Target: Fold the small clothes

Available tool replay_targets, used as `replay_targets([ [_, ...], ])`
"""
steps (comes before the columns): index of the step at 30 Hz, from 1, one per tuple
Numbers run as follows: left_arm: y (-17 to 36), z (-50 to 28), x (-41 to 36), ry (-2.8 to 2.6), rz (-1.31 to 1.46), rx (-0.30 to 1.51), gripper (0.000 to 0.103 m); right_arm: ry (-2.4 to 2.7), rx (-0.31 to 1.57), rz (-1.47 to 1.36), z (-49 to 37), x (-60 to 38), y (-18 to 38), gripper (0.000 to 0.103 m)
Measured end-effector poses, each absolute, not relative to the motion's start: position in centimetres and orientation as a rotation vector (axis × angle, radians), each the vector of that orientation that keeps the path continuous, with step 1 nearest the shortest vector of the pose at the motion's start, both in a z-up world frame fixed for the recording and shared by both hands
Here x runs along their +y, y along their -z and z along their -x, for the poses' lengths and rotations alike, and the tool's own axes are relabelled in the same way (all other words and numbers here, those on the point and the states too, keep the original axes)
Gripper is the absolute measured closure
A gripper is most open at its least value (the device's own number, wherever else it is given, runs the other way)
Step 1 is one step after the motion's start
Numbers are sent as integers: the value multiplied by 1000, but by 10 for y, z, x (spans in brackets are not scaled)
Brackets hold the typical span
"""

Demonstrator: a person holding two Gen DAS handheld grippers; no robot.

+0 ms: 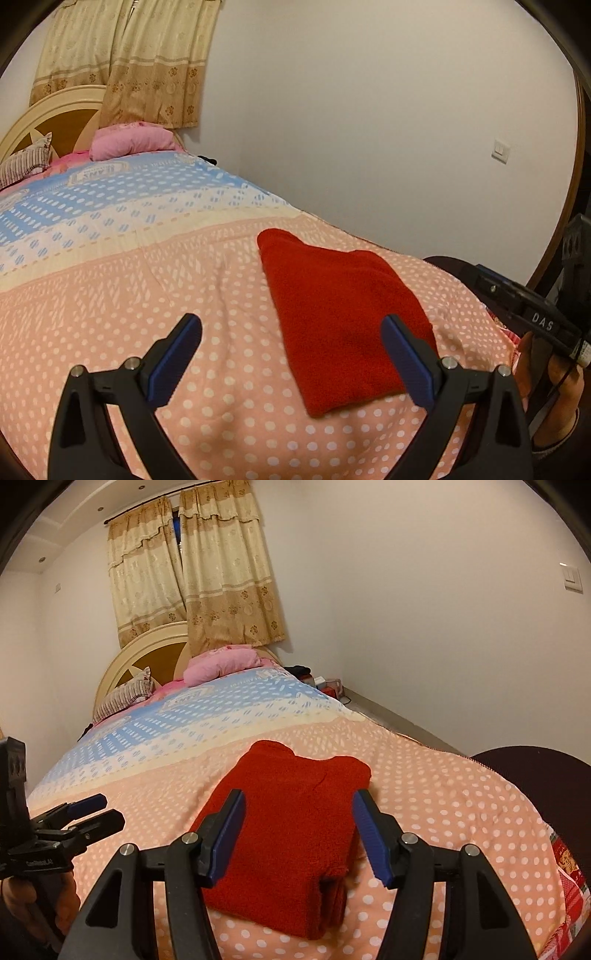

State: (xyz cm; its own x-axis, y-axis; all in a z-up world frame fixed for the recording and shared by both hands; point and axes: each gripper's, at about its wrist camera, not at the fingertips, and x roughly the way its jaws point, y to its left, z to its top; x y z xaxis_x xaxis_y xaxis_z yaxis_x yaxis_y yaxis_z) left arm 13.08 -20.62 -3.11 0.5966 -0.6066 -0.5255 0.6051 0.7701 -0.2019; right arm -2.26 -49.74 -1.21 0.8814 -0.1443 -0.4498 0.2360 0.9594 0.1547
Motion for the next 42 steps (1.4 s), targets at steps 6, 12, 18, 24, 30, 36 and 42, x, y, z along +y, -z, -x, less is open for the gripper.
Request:
replay_targets([
  [6,28,-124,-208,698,3,597,3,195,444,-204,27,-494,14,41],
  [12,28,-121,-208,694,8,591,3,188,449,-232,31,-497,19,41],
  [18,27,-120,-207,691,5,587,3,181,458,-234,31,-491,23,41],
  [24,26,-118,-206,688,2,584,3,182,455,-231,30,-489,23,41],
  [30,25,-116,-206,690,-10,576,3,187,452,-232,30,-490,24,41],
  [36,25,-114,-209,690,-16,569,0,190,447,-231,30,-490,23,40],
  [42,24,-115,-209,690,-12,569,0,199,429,-233,34,-489,20,40],
])
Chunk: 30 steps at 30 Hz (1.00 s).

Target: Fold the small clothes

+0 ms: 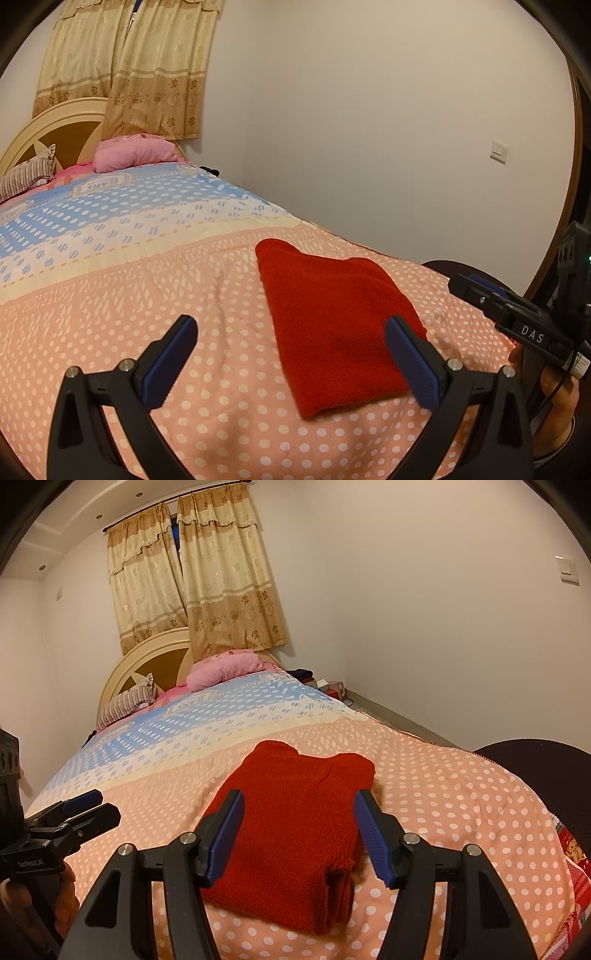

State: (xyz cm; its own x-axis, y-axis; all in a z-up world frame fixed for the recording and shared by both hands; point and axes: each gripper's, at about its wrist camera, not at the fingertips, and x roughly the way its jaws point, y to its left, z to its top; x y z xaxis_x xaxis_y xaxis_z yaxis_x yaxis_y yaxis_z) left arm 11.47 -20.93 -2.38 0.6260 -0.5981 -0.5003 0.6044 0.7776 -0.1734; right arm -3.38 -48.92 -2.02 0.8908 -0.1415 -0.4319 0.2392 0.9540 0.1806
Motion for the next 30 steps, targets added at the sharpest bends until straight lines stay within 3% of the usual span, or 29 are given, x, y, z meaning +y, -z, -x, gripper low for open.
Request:
replay_targets([
  [30,17,-98,-214,708,-71,497,0,211,401,-221,42,-485,16,40],
])
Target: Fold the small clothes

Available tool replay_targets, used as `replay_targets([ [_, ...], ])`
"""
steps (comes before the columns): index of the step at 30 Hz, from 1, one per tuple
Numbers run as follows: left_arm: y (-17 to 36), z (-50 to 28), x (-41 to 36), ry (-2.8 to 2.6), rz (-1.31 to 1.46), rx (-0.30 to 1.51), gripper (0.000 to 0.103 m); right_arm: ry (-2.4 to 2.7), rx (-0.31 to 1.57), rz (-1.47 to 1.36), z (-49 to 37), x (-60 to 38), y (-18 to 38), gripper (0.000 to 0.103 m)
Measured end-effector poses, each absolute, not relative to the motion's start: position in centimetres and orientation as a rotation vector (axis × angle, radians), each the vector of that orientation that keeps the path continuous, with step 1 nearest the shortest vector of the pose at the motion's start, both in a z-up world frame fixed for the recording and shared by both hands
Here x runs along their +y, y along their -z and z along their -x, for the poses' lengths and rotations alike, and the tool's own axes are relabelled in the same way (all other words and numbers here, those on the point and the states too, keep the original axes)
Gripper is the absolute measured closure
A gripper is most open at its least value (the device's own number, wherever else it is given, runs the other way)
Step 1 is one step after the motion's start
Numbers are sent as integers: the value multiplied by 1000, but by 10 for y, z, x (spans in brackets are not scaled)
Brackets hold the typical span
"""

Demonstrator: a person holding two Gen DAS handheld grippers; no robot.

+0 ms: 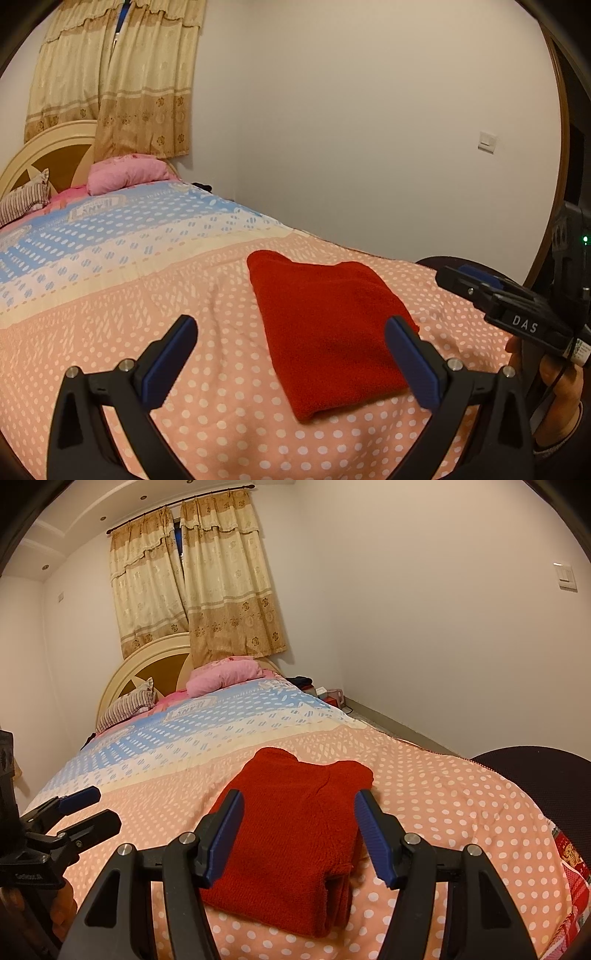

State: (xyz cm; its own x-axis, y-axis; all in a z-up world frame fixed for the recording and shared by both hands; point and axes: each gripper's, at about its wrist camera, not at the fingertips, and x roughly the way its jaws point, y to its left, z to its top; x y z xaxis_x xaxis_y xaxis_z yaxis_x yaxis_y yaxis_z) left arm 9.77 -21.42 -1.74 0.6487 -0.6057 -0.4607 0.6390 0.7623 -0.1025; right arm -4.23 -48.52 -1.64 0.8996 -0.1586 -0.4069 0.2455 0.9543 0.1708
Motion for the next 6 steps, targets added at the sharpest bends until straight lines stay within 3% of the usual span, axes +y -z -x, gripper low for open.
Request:
replay_targets([
  [6,17,-97,-216,714,-83,492,0,210,403,-223,42,-485,17,40],
])
